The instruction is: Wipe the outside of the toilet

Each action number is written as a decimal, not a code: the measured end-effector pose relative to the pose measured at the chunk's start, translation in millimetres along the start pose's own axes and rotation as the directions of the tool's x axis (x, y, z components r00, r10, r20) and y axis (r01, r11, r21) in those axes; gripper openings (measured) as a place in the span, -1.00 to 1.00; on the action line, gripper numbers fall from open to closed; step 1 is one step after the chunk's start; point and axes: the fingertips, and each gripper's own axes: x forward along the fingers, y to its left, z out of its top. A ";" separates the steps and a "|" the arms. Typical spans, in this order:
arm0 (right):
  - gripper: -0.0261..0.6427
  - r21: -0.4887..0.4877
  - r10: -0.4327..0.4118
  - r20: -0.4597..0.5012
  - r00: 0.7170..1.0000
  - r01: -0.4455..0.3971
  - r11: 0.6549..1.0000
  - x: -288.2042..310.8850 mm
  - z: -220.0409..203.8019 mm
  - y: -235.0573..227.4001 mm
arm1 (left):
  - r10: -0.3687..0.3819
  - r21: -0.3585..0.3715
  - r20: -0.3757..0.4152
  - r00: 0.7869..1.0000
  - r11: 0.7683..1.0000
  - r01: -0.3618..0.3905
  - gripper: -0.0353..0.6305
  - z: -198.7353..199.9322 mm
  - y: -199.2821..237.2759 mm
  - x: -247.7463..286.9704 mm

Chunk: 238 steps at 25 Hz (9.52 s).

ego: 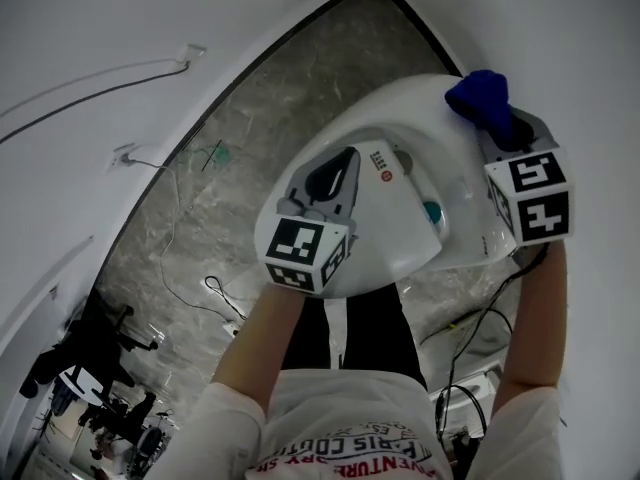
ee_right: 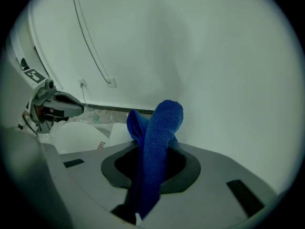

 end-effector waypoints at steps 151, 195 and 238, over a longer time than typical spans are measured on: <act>-0.70 0.522 -0.317 0.219 0.923 0.163 0.837 -126.2 -284.9 30.3 | -0.220 0.266 -0.166 0.961 0.929 0.259 -0.88 -119.1 -214.3 -19.3; -0.70 0.693 -0.258 0.158 0.953 0.079 0.716 50.2 -404.3 281.2 | -0.421 0.321 -0.540 0.728 0.697 0.641 -0.88 -345.5 -207.4 -102.6; -0.70 0.924 -0.283 -0.036 0.959 0.139 0.355 109.7 -343.5 544.8 | -0.426 0.293 -0.633 0.647 0.642 0.709 -0.88 -422.5 39.7 -295.4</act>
